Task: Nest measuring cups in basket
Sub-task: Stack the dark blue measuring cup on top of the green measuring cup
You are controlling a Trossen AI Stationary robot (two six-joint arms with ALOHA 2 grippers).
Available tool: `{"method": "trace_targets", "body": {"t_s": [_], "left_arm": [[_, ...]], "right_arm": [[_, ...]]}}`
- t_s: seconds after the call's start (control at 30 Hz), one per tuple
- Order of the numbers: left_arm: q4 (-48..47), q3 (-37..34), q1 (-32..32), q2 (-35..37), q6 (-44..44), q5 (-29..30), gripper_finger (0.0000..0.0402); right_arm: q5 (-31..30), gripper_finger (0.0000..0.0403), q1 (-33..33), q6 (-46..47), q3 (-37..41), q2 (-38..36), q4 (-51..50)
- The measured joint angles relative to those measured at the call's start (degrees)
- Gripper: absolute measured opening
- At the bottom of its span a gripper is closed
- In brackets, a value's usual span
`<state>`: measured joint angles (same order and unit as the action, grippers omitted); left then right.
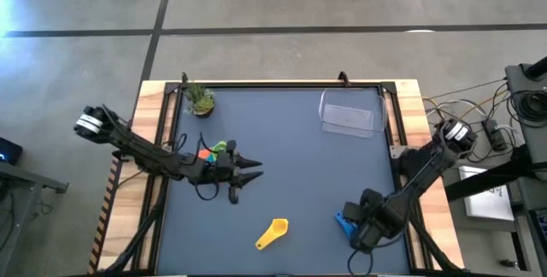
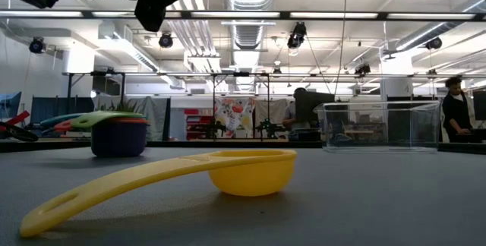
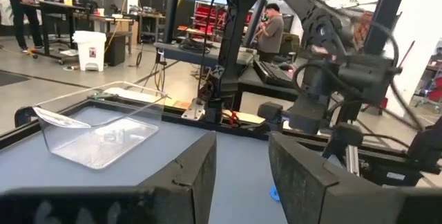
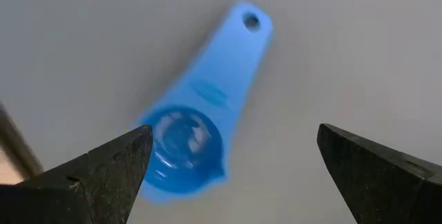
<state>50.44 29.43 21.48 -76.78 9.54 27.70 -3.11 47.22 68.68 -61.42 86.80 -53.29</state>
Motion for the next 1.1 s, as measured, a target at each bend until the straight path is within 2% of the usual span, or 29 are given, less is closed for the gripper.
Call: {"method": "trace_targets", "body": {"t_s": [0.33, 0.63, 0.8, 1.1], "left_arm": [[1.05, -0.02, 2.16, 0.68, 0.94, -0.21, 0.0116], [1.02, -0.02, 4.73, 0.68, 1.52, -0.26, 0.0116], [1.02, -0.04, 5.27, 0.68, 1.99, -0.32, 0.0116], [0.72, -0.07, 5.50, 0.57, 2.56, -0.32, 0.0116]], "right_arm": [[0.10, 0.0398, 2.62, 7.30, 4.43, -0.13, -0.51], [0.06, 0.0384, 2.93, 7.35, 4.82, 0.00, 2.66], [0.04, 0.0326, 2.91, 5.71, 4.84, 0.94, 5.02], [-0.06, 0.0176, 2.91, 3.51, 4.84, 2.25, 4.35]]}}
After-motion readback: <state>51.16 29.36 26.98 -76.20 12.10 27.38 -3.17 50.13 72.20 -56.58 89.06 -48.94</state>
